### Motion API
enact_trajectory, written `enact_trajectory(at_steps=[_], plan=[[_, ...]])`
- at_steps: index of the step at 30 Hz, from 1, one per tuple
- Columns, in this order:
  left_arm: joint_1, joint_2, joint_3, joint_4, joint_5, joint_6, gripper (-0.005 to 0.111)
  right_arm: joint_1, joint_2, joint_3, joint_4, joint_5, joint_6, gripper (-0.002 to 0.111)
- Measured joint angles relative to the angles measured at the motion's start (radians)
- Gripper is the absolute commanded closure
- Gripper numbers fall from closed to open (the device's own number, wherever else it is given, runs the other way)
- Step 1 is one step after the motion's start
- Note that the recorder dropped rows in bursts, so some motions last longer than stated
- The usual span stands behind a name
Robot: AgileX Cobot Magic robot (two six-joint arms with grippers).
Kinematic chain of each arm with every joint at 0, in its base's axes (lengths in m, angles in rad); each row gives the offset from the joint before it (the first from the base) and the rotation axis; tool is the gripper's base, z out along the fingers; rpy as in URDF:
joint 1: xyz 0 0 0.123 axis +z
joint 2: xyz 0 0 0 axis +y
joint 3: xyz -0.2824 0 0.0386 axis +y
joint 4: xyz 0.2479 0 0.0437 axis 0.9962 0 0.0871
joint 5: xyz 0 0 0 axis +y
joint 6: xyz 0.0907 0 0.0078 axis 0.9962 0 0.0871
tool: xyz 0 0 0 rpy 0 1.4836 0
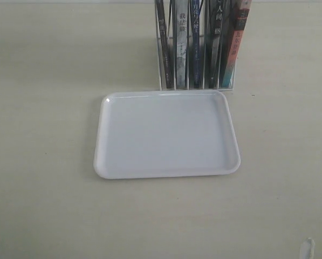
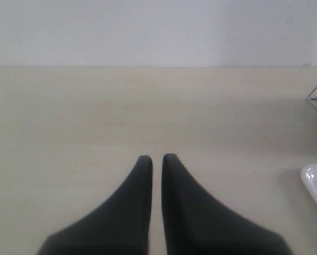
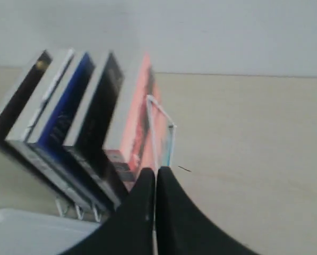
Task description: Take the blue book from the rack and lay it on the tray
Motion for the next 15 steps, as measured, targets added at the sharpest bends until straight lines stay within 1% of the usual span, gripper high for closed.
enact_trajectory(at_steps=[1, 2, 3, 4, 5, 6, 7, 8, 10, 12, 15], plan=[[0.0, 0.0, 0.0, 0.0, 0.0, 0.0, 0.101, 0.061, 0.057, -0.076, 0.016, 0.035, -0.059, 0.108], [0.0, 0.0, 0.0, 0.0, 0.0, 0.0, 0.101, 0.084, 0.08, -0.119, 0.023, 0.046, -0.066, 0.108], [0.0, 0.0, 0.0, 0.0, 0.0, 0.0, 0.101, 0.129, 0.138, -0.209, 0.024, 0.067, -0.057, 0.108], [0.0, 0.0, 0.0, 0.0, 0.0, 0.0, 0.101, 0.143, 0.169, -0.247, 0.012, 0.083, -0.035, 0.109], [0.0, 0.0, 0.0, 0.0, 0.0, 0.0, 0.101, 0.163, 0.232, -0.345, -0.073, 0.131, 0.065, 0.109], [0.0, 0.0, 0.0, 0.0, 0.0, 0.0, 0.101, 0.172, 0.285, -0.426, -0.203, 0.198, 0.185, 0.109], [0.0, 0.0, 0.0, 0.0, 0.0, 0.0, 0.101, 0.173, 0.327, -0.487, -0.28, 0.27, 0.273, 0.109], [0.0, 0.0, 0.0, 0.0, 0.0, 0.0, 0.101, 0.173, 0.383, -0.577, -0.399, 0.392, 0.366, 0.109], [0.0, 0.0, 0.0, 0.0, 0.0, 0.0, 0.101, 0.173, 0.478, -0.697, -0.493, 0.556, 0.423, 0.109], [0.0, 0.0, 0.0, 0.0, 0.0, 0.0, 0.101, 0.173, 0.541, -0.786, -0.49, 0.626, 0.433, 0.107], [0.0, 0.0, 0.0, 0.0, 0.0, 0.0, 0.101, 0.174, 0.598, -0.866, -0.461, 0.671, 0.417, 0.092]])
